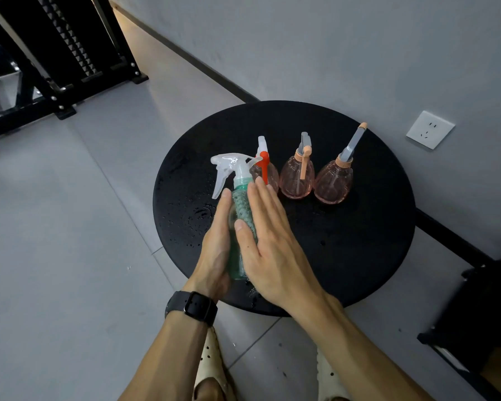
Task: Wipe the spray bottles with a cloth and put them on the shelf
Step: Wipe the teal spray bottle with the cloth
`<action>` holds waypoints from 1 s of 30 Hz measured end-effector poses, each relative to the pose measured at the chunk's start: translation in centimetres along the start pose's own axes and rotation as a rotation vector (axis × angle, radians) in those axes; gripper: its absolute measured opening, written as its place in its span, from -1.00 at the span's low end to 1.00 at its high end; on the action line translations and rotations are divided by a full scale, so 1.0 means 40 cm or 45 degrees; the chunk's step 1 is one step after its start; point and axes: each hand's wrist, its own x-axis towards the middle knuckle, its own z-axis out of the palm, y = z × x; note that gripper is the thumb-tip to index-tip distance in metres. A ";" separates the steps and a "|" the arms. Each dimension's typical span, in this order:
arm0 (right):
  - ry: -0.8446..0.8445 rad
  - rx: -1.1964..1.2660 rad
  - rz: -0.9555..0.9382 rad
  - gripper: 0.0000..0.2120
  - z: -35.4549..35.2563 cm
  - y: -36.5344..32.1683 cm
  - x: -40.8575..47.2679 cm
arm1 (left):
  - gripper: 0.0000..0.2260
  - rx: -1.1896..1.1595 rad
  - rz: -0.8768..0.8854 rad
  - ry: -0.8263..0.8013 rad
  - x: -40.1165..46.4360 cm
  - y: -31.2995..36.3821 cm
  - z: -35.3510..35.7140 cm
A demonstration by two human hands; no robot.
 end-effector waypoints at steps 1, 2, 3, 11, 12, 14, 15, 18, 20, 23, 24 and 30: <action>0.006 -0.010 -0.009 -0.43 0.004 -0.001 -0.004 | -0.50 -0.005 0.009 -0.013 0.000 0.000 -0.004; 0.016 -0.018 -0.018 -0.43 0.008 -0.001 -0.006 | -0.50 -0.012 0.022 -0.019 -0.002 0.002 -0.004; 0.022 -0.022 -0.023 -0.42 0.009 0.000 -0.007 | -0.51 -0.014 0.030 -0.020 -0.004 0.004 -0.004; -0.011 0.059 0.018 -0.44 -0.032 -0.005 0.014 | -0.55 0.012 0.041 -0.049 -0.008 0.002 0.016; -0.012 0.078 0.032 -0.44 -0.037 -0.004 0.018 | -0.56 0.014 0.028 -0.058 -0.010 0.000 0.019; -0.011 0.104 0.051 -0.44 -0.045 -0.001 0.024 | -0.57 -0.013 0.003 -0.072 -0.014 -0.002 0.024; -0.009 0.111 0.056 -0.45 -0.049 0.001 0.026 | -0.57 -0.033 -0.002 -0.074 -0.016 -0.002 0.026; -0.009 0.118 0.073 -0.47 -0.055 0.005 0.031 | -0.55 -0.044 -0.001 -0.105 -0.026 0.000 0.034; -0.007 0.081 0.057 -0.47 -0.051 0.007 0.032 | -0.56 -0.032 0.022 -0.135 -0.031 -0.001 0.037; 0.013 0.029 0.015 -0.47 -0.038 0.011 0.029 | -0.53 -0.037 0.022 -0.143 -0.035 -0.001 0.037; 0.013 0.036 0.018 -0.47 -0.035 0.012 0.027 | -0.51 -0.029 0.010 -0.130 -0.036 0.001 0.037; -0.027 0.096 0.037 -0.42 -0.011 -0.001 0.002 | -0.40 -0.040 0.039 -0.056 -0.018 0.010 0.011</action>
